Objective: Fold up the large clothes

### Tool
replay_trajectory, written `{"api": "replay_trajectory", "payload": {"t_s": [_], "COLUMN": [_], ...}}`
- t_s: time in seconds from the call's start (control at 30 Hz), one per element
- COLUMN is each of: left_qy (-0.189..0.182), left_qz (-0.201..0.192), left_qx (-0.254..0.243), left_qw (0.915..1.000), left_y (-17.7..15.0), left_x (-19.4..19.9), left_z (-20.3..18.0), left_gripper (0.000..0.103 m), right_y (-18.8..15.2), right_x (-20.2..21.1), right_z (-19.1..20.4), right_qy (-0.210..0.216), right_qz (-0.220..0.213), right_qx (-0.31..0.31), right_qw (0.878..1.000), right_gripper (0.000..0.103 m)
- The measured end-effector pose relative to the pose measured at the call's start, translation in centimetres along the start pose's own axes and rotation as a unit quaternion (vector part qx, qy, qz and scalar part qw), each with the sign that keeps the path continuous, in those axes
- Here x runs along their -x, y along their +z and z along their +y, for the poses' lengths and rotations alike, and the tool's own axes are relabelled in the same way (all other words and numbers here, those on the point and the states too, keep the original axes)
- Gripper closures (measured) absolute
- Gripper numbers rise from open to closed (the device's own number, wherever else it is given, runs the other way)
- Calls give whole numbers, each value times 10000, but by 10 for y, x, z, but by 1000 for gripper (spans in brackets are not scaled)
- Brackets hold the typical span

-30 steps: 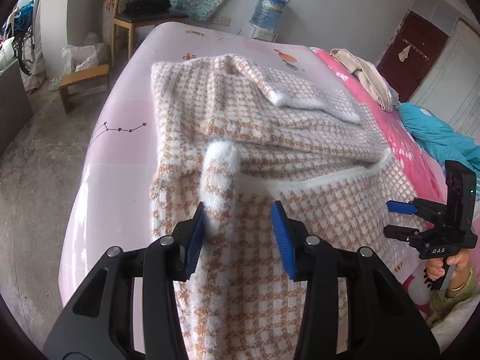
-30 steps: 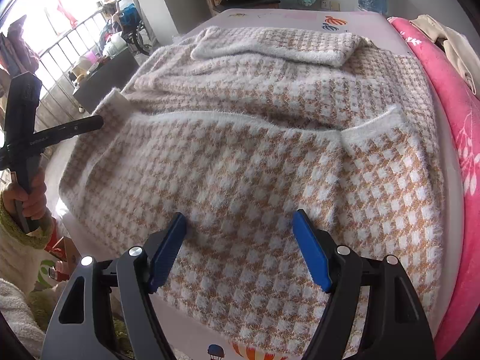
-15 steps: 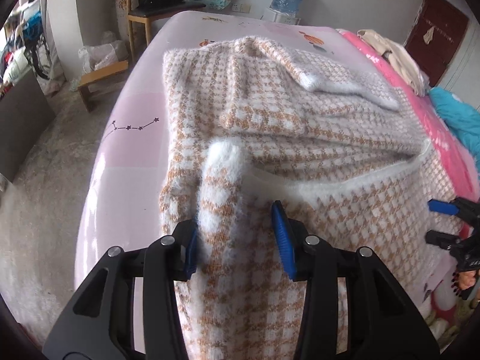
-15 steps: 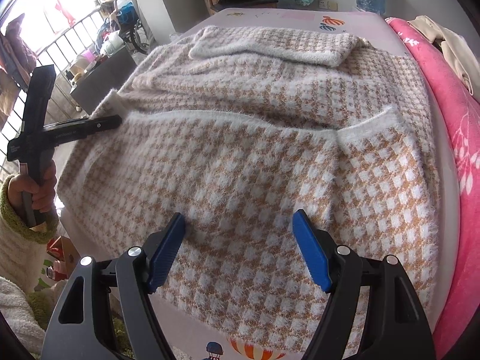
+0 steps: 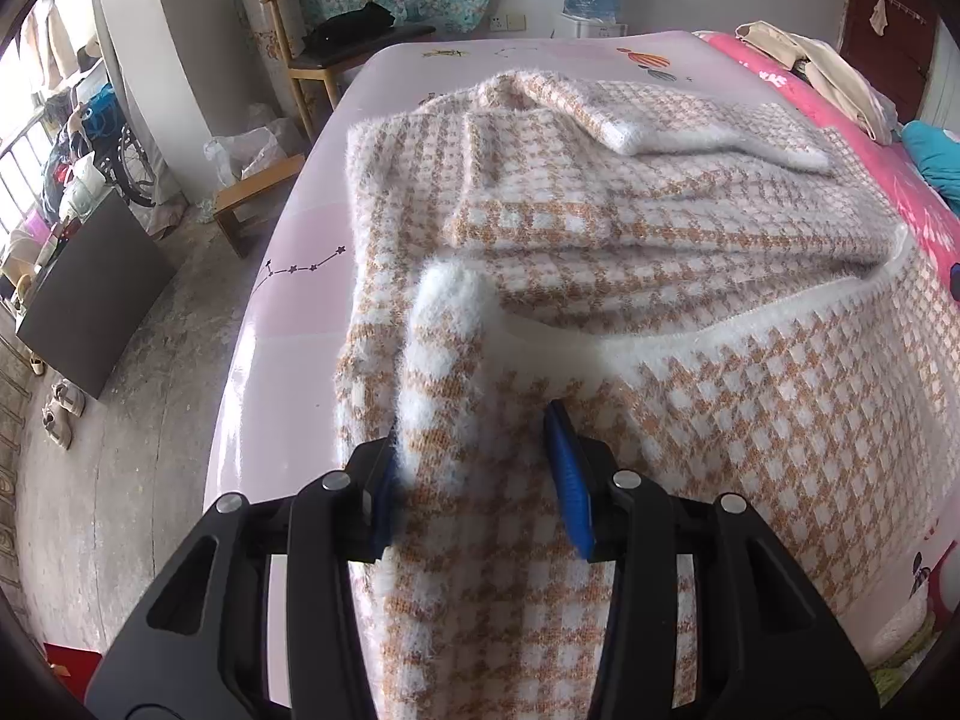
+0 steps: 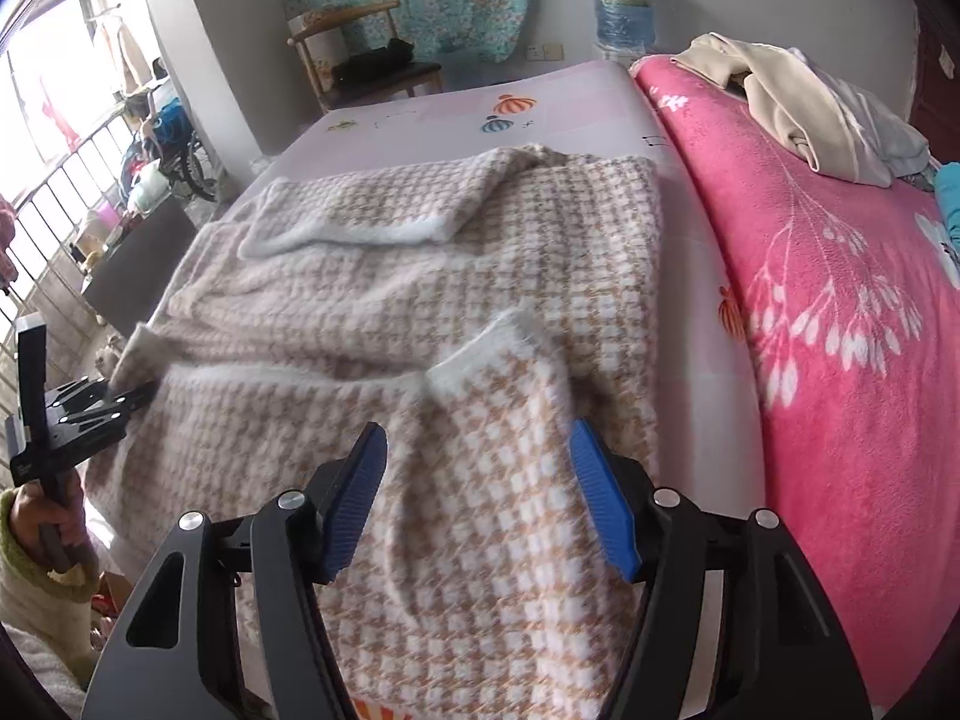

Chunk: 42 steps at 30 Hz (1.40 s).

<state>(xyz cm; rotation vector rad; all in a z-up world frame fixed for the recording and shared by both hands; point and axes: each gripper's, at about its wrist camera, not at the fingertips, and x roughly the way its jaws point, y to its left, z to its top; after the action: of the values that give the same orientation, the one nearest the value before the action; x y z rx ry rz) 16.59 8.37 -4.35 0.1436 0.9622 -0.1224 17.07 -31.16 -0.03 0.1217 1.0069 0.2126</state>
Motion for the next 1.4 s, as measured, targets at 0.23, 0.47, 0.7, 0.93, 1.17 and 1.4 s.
{"api": "replay_trajectory", "payload": {"t_s": [0.23, 0.47, 0.7, 0.93, 1.17, 1.4], "left_qy": [-15, 13, 57, 84, 82, 85], "left_qz": [-6, 7, 20, 24, 21, 22], "left_qx": [0, 5, -36, -80, -90, -93], "left_qw": [10000, 10000, 10000, 9999, 9999, 9999], "left_y": [-1, -1, 1, 2, 1, 1], "left_x": [0, 0, -1, -2, -2, -2], "left_z": [0, 0, -1, -3, -2, -3], "left_gripper": [61, 61, 61, 61, 61, 61], "right_y": [10, -2, 1, 9, 7, 6], "right_x": [-33, -41, -43, -50, -48, -49], "right_z": [-17, -21, -14, -8, -1, 5], "right_qy": [-184, -31, -216, -339, -542, -711], "right_qz": [344, 722, 737, 786, 766, 749], "right_qx": [-59, -194, 10, 177, 381, 564], "right_qw": [9992, 9972, 9970, 9962, 9949, 9931], "right_gripper": [54, 67, 68, 68, 68, 68]}}
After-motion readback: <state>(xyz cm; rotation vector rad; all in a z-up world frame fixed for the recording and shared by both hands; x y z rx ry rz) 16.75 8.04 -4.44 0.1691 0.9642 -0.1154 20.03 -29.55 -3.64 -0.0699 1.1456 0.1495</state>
